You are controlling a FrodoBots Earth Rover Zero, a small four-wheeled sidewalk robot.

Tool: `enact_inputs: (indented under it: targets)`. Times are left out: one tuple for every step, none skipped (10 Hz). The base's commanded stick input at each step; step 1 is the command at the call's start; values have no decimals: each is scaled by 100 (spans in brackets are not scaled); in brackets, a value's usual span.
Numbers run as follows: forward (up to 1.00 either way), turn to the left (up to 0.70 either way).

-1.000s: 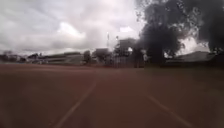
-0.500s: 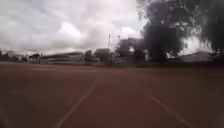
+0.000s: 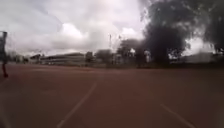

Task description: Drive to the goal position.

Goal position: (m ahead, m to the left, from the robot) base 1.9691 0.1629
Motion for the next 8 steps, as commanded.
enact_inputs:
  targets:
    - [85,0]
    - [85,0]
    - [85,0]
    - [85,0]
    - [85,0]
    - [85,0]
    - [85,0]
    - [85,0]
